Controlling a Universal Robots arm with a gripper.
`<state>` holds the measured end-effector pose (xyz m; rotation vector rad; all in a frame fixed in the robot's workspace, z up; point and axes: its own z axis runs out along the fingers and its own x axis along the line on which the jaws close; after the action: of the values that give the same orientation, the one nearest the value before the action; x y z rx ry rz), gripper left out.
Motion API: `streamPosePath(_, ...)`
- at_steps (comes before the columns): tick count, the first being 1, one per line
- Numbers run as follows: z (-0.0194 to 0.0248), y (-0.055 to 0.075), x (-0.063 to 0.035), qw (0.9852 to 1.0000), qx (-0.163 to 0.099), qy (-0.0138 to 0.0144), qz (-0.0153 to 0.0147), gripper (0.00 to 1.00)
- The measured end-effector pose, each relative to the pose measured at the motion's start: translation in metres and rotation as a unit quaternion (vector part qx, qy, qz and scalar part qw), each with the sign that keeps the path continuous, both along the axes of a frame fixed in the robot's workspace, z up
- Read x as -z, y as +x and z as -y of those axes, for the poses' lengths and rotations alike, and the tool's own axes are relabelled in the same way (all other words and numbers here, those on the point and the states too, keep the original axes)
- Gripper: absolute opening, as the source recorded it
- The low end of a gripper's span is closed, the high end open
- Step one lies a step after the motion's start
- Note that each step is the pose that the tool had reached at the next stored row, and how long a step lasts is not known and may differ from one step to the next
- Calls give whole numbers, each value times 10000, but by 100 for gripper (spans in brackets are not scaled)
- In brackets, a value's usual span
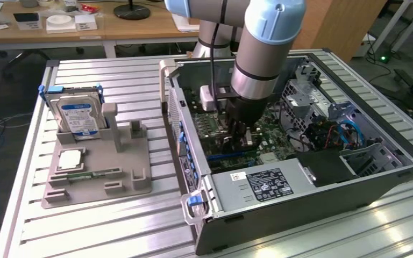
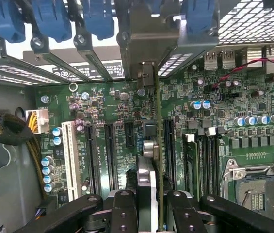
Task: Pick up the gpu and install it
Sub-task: 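Insert the gpu into the slot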
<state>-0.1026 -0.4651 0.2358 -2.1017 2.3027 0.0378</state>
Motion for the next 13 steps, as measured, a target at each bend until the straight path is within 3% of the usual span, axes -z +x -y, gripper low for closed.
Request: streamPosePath(13, -12, 0, 22, 10000, -14, 0, 0, 28)
